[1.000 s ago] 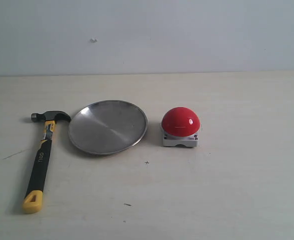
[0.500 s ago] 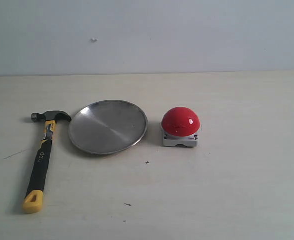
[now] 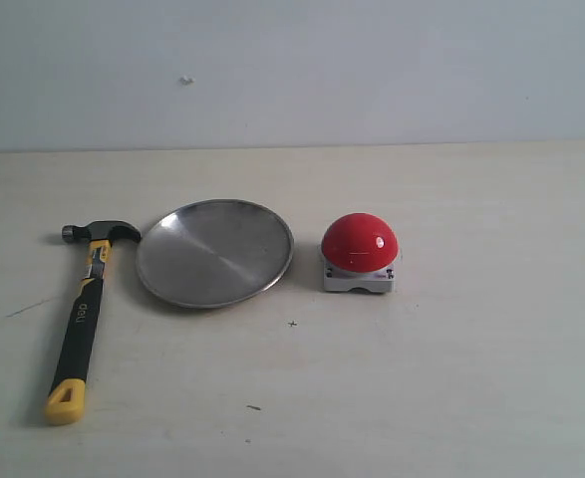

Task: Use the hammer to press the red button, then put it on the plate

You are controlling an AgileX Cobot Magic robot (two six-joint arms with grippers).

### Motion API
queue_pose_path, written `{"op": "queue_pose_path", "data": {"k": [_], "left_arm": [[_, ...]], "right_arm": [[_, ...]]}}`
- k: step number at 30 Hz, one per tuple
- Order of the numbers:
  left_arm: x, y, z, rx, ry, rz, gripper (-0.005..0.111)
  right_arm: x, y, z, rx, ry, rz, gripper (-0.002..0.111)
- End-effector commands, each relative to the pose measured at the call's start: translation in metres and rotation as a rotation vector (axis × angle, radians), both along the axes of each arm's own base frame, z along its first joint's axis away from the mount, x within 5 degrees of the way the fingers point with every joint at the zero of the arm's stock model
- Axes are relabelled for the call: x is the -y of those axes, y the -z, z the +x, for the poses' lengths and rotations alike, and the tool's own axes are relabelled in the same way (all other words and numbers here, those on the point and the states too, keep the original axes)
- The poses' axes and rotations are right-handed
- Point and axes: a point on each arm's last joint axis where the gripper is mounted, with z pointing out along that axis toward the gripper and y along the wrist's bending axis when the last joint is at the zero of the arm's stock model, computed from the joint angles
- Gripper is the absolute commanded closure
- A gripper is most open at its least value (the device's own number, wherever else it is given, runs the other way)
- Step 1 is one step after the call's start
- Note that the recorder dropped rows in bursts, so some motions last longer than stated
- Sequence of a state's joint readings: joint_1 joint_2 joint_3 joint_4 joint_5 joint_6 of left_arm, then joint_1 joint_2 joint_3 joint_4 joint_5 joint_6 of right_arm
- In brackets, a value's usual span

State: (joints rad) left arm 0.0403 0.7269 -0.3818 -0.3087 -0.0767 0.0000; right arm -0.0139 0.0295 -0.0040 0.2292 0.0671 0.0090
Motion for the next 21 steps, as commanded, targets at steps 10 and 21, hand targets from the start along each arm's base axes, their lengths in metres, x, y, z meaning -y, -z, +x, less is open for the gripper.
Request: {"op": "queue_pose_path", "data": {"k": [10, 21], "left_arm": [[0.008, -0.007, 0.062, -0.442, 0.167, 0.095, 0.105], [0.018, 0.024, 0.104, -0.792, 0.306, 0.024, 0.062]], "right_arm": [[0.0, 0.001, 0.0, 0.004, 0.007, -0.007, 0.108], [0.0, 0.001, 0.0, 0.004, 0.007, -0.007, 0.108]]}}
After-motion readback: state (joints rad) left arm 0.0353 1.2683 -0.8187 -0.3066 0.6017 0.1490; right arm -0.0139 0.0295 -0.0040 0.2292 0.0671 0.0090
